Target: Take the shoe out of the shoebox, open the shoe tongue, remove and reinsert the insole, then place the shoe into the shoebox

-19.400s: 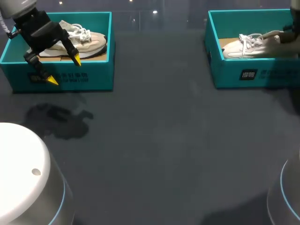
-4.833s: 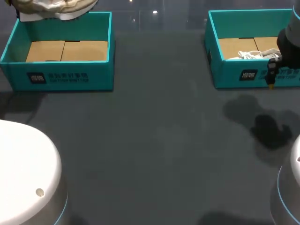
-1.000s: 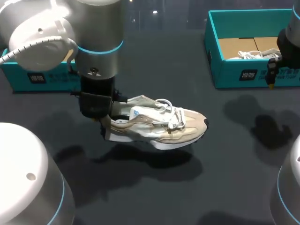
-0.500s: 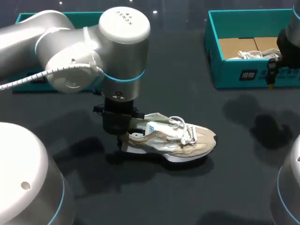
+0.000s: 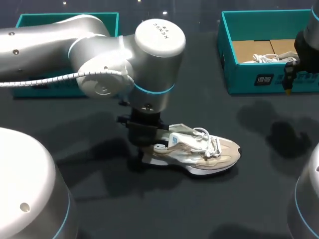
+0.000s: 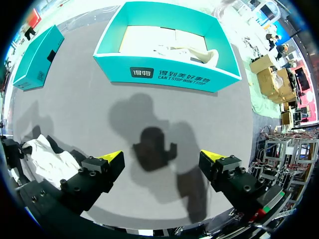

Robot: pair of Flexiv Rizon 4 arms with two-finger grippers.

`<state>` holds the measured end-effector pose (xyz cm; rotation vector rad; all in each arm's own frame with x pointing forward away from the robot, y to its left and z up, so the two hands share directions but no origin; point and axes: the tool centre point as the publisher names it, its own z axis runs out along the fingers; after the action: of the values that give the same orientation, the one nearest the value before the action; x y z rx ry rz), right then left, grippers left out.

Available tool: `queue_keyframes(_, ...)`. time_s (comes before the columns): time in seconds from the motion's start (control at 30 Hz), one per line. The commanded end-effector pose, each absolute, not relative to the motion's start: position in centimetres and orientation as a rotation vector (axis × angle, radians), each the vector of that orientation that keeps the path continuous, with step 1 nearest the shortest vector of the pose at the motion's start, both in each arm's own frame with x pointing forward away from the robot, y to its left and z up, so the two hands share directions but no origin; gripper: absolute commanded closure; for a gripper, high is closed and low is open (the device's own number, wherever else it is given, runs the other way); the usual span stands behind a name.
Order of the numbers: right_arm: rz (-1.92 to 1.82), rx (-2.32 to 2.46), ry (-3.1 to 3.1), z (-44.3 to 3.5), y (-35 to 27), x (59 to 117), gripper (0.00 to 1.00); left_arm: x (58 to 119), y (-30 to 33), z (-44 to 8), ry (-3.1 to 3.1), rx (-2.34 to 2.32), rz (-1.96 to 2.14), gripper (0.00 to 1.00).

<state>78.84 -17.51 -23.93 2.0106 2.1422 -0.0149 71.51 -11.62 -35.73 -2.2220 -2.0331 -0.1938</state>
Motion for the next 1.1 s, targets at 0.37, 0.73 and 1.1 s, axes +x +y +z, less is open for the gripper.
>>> queue_keyframes(0.37,-0.015,2.011,2.140,-24.0,-17.5,78.8,0.00,71.8,-13.0,-37.9,-2.029,-2.176,-0.222,1.00)
queue_keyframes(0.73,-0.015,2.011,2.140,-24.0,-17.5,78.8,0.00,72.1,-13.2,-38.8,-2.011,-2.189,-0.249,1.00)
queue_keyframes(1.1,-0.015,2.011,2.140,-24.0,-17.5,78.8,0.00,71.7,-12.9,-39.1,-1.996,-2.203,-0.237,0.03)
